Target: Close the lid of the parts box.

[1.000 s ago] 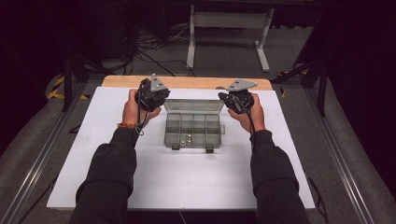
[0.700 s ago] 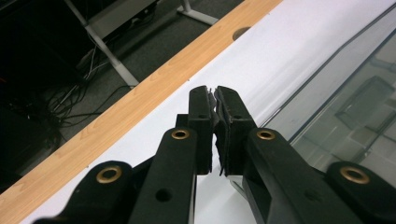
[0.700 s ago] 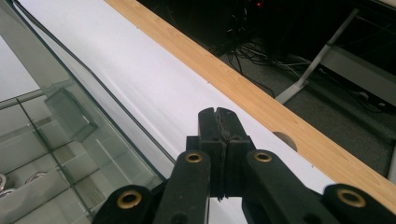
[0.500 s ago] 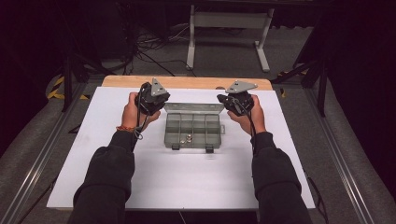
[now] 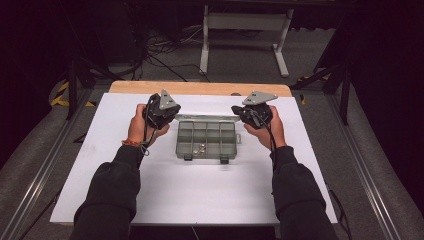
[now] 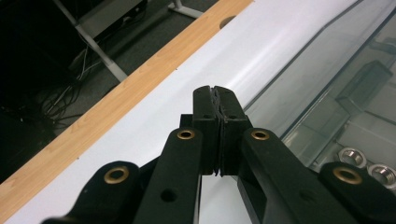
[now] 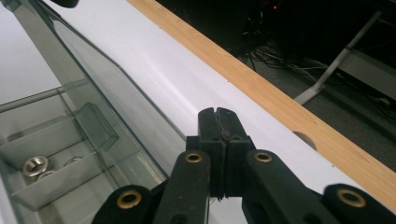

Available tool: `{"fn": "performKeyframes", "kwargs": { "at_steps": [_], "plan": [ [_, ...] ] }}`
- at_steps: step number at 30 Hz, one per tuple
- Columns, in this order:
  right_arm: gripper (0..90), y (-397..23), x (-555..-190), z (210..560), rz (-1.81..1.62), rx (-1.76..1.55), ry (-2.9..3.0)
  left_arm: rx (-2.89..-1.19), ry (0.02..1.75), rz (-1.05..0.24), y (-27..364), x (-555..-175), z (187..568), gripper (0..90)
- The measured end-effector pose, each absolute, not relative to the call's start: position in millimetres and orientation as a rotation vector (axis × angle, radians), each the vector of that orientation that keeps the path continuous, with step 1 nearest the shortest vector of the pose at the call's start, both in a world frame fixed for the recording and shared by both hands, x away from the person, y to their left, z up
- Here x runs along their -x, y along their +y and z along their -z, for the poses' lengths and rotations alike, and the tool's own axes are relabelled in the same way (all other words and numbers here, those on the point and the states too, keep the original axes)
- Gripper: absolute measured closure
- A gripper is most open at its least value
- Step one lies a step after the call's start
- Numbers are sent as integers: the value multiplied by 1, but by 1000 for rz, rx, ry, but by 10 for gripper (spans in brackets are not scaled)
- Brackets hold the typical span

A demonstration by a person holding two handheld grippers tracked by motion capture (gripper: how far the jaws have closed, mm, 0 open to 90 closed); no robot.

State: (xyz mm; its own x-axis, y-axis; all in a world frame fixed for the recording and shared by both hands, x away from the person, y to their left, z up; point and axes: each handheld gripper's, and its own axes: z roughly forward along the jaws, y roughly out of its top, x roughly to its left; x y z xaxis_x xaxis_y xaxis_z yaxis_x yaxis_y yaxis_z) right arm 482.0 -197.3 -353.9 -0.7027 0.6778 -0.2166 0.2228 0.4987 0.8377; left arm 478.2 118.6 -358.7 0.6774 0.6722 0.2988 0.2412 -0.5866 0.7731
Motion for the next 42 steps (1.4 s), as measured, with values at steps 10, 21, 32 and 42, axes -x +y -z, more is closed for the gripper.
{"fn": "performKeyframes", "kwargs": {
  "at_steps": [10,21,32,42],
  "plan": [
    [894,-198,-475,361,-1109,-740,2286,-2185,673,-744,120,-468,367,891],
    [889,-195,-465,372,-1096,-724,2323,-2180,636,-679,121,-456,381,894],
    [891,-194,-449,380,-1083,-698,2333,-2177,611,-682,123,-444,388,887],
    [893,-197,-436,390,-1097,-698,2334,-2162,606,-666,127,-434,397,885]
  ]
}}
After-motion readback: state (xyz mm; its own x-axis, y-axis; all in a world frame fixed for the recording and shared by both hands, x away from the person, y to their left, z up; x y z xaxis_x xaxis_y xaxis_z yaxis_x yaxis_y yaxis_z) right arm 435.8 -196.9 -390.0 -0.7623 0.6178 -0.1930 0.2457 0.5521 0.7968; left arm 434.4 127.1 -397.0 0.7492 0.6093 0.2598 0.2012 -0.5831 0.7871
